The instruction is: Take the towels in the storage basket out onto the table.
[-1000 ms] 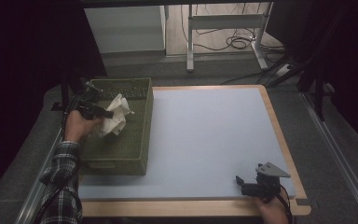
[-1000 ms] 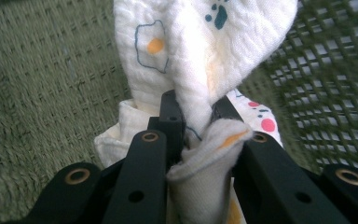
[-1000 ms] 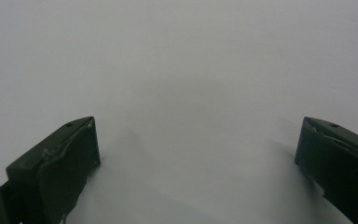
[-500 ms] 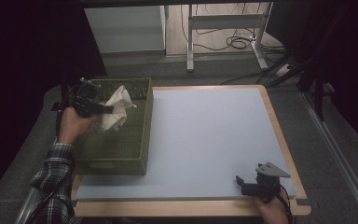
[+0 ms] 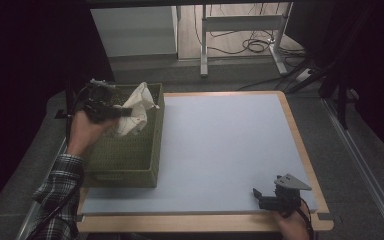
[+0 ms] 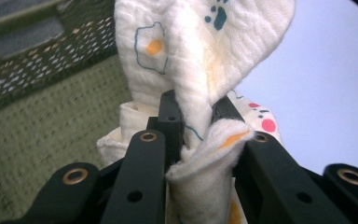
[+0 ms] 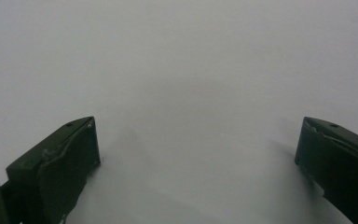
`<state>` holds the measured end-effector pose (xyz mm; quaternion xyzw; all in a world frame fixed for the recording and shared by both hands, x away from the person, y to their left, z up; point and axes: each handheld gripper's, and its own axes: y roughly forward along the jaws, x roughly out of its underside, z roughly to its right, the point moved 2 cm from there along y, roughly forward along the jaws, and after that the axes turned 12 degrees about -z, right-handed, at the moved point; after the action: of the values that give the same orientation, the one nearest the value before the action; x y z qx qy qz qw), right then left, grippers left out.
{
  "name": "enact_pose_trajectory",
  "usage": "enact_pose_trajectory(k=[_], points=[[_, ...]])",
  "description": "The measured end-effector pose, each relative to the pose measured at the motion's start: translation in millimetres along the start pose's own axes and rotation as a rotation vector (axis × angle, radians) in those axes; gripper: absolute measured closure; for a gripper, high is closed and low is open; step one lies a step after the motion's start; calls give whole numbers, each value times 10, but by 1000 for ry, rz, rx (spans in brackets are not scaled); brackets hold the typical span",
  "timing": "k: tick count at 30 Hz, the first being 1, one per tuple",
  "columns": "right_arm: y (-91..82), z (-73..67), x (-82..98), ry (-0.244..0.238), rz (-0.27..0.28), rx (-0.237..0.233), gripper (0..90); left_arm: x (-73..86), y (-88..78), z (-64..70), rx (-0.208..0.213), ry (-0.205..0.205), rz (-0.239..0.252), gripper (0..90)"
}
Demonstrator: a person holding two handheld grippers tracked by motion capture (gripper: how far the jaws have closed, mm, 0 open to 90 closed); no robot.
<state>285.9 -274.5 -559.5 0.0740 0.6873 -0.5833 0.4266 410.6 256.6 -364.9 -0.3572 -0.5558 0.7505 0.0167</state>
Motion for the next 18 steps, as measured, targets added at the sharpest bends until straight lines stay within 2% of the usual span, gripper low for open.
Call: enact_pose_trajectory(k=[5, 8, 9, 14, 17, 18], points=[[1, -1, 0, 0, 1, -1, 0, -155, -32, 226, 13, 54, 23, 770], [0, -1, 0, 0, 0, -1, 0, -203, -36, 300, 24, 63, 32, 766], [0, -1, 0, 1, 0, -1, 0, -243, -34, 387, 36, 78, 40, 766], [0, -1, 0, 1, 0, -2, 0, -338, -19, 603, 51, 125, 50, 765], [-1, -2, -1, 2, 0, -3, 0, -400, 5, 718, 56, 145, 56, 762], [-1, -2, -1, 2, 0, -2, 0, -400, 5, 718, 56, 145, 56, 762]])
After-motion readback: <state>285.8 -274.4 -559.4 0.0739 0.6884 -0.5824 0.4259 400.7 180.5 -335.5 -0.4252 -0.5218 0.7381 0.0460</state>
